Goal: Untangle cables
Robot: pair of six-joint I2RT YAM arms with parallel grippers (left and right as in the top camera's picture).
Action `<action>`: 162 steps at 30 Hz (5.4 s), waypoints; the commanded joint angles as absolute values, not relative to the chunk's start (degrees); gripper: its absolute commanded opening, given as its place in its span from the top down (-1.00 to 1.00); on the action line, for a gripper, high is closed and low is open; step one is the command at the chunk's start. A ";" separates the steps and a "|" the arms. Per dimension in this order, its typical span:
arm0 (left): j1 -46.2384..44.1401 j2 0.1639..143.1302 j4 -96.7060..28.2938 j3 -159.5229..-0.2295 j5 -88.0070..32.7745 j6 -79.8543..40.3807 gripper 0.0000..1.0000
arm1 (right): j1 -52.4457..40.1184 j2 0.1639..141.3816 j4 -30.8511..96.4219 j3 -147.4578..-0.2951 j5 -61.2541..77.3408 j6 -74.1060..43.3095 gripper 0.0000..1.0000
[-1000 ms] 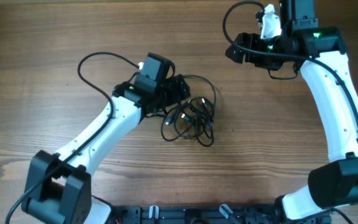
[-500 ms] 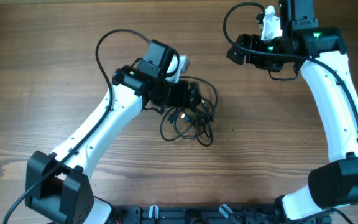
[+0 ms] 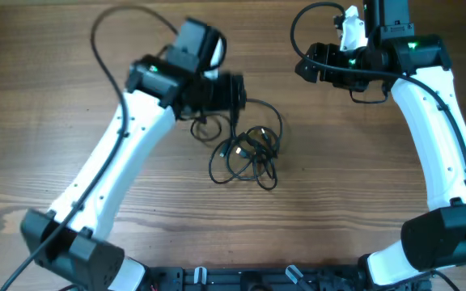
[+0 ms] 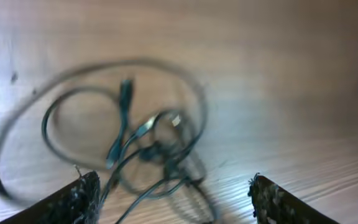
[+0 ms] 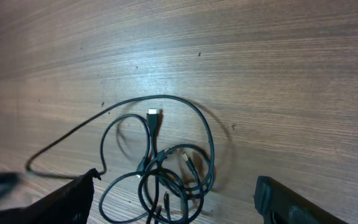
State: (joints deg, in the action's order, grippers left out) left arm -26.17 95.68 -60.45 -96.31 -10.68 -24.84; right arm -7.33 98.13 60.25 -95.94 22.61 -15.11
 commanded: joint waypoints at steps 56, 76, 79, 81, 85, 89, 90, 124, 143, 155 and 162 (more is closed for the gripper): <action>-15.68 83.90 -51.90 -95.66 -23.49 -42.15 0.92 | -7.55 97.49 56.55 -97.08 25.63 -9.89 -0.64; -8.82 79.59 -50.59 -95.66 -30.35 -54.74 0.92 | -27.05 93.23 53.56 -97.01 47.05 21.28 -0.08; -8.82 79.61 -49.63 -95.66 -35.00 -55.46 0.92 | -27.22 96.38 53.04 -97.01 47.05 22.44 -0.07; -8.82 79.61 -50.00 -95.66 -36.32 -55.96 0.92 | -27.20 97.10 50.92 -97.01 47.00 22.28 0.07; -8.82 79.61 -49.34 -95.66 -37.95 -56.53 0.92 | -27.20 97.65 50.04 -97.01 41.76 20.45 0.28; -8.69 79.59 -48.18 -95.66 -39.44 -58.98 0.92 | -27.20 98.54 50.06 -97.01 41.52 20.43 0.32; -8.14 79.59 -47.68 -95.66 -40.27 -60.73 0.92 | -27.20 98.85 50.04 -97.01 40.75 20.40 0.31; 0.21 95.31 -71.72 -94.35 2.31 -46.24 0.92 | -15.97 91.72 65.65 -109.80 28.01 -4.45 0.91; 0.21 95.33 -72.84 -94.35 1.74 -46.24 0.92 | -35.07 87.48 62.00 -115.18 23.57 -8.97 0.90; 0.21 95.37 -73.12 -94.35 1.72 -45.95 0.92 | -33.69 104.09 67.05 -110.19 24.97 -9.13 -0.34; -6.94 95.37 -67.81 -94.35 -0.84 -38.59 0.76 | -17.06 99.96 66.94 -113.91 24.91 -10.52 -0.67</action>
State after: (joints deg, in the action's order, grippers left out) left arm -2.22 95.57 -71.11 -94.35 1.15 -44.84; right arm -22.22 102.15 66.74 -112.42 24.16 -9.82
